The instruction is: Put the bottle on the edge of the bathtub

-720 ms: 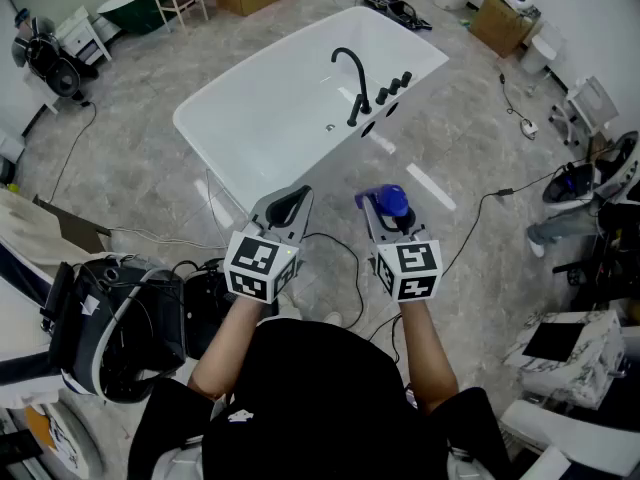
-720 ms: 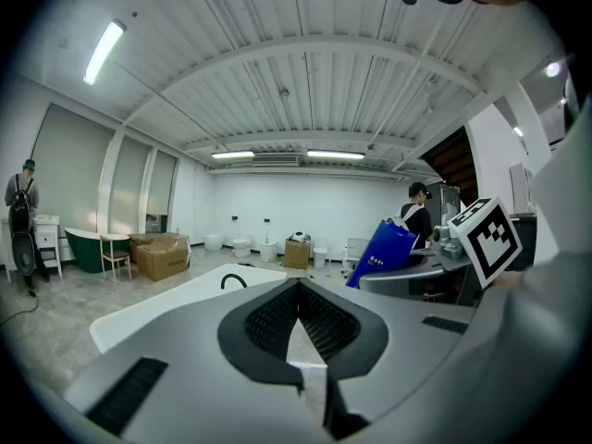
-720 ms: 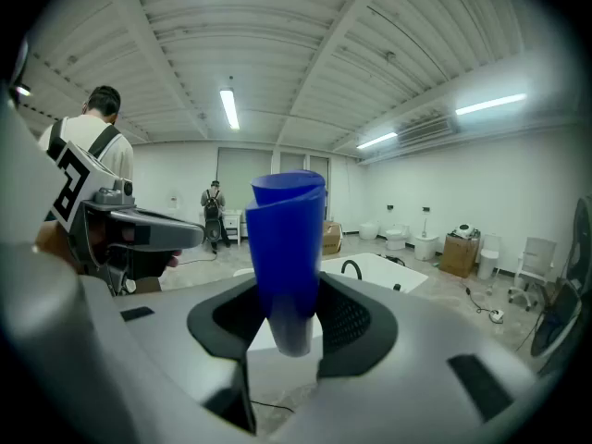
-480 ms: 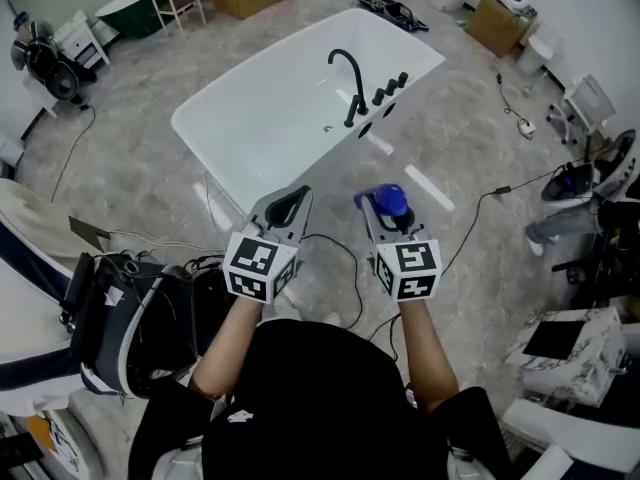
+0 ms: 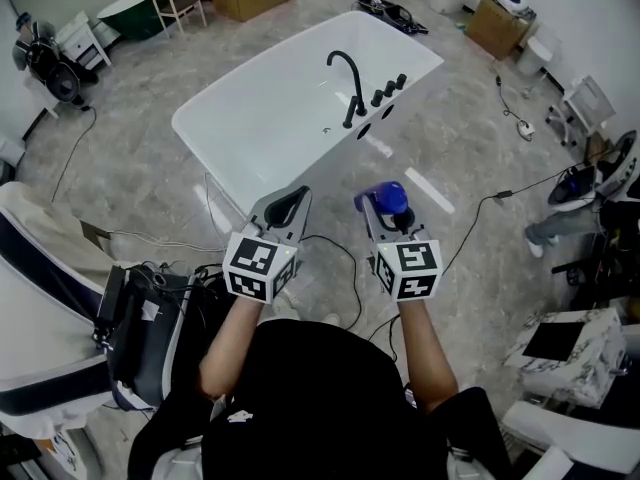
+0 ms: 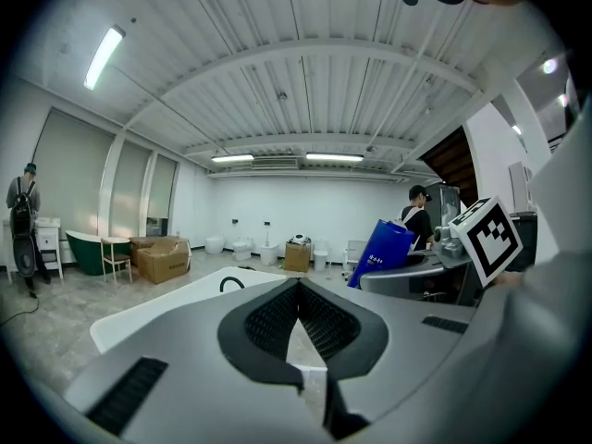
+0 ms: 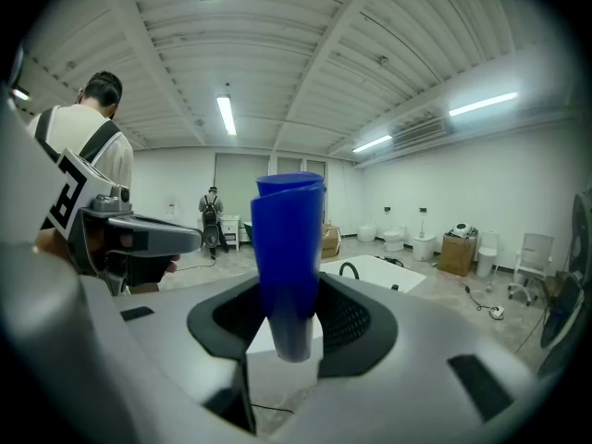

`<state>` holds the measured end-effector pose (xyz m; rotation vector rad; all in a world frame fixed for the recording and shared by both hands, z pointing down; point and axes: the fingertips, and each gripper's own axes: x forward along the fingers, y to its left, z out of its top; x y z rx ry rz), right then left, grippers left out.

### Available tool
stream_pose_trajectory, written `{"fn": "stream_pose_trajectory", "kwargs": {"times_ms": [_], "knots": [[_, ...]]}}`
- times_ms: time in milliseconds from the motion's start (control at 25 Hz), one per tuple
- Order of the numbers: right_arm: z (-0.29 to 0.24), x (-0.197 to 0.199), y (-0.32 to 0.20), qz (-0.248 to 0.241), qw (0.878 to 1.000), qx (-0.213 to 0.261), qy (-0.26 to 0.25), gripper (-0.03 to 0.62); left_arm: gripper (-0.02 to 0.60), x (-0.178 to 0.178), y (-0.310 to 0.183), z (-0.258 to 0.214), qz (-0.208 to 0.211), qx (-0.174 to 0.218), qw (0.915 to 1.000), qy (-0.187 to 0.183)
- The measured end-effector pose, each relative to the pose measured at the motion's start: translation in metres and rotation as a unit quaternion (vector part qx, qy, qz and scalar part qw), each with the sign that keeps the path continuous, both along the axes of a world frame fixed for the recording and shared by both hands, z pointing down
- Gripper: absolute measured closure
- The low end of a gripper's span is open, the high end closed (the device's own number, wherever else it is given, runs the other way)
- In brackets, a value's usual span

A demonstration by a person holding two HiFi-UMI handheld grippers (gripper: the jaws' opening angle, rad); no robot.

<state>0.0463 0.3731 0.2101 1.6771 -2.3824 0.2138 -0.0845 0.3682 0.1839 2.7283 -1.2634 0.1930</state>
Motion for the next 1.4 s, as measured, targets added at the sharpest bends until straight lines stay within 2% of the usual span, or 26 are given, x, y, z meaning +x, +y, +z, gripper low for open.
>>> {"fn": "stream_pose_trajectory", "kwargs": {"times_ms": [200,520,800,1120,1400], "knots": [[-0.001,0.004,0.002,-0.007,1.0,-0.001,-0.002,0.431,0.566,0.006,0.004,0.001,-0.003,-0.004,1.0,-0.004],[-0.006,-0.01,-0.005,-0.015,1.0,-0.003,-0.002,0.431,0.566,-0.004,-0.005,-0.006,-0.005,-0.008,1.0,-0.002],[0.005,0.014,-0.003,-0.02,1.0,-0.01,-0.003,0.43,0.566,0.018,-0.005,-0.002,-0.011,-0.01,0.9999,0.001],[0.015,0.027,-0.032,-0.028,1.0,-0.013,-0.005,0.431,0.566,0.035,-0.033,0.01,-0.013,-0.014,0.9998,0.003],[0.034,0.037,-0.085,-0.033,0.999,-0.018,-0.004,0.431,0.566,0.049,-0.087,0.029,-0.015,-0.019,0.9997,0.006]]}}
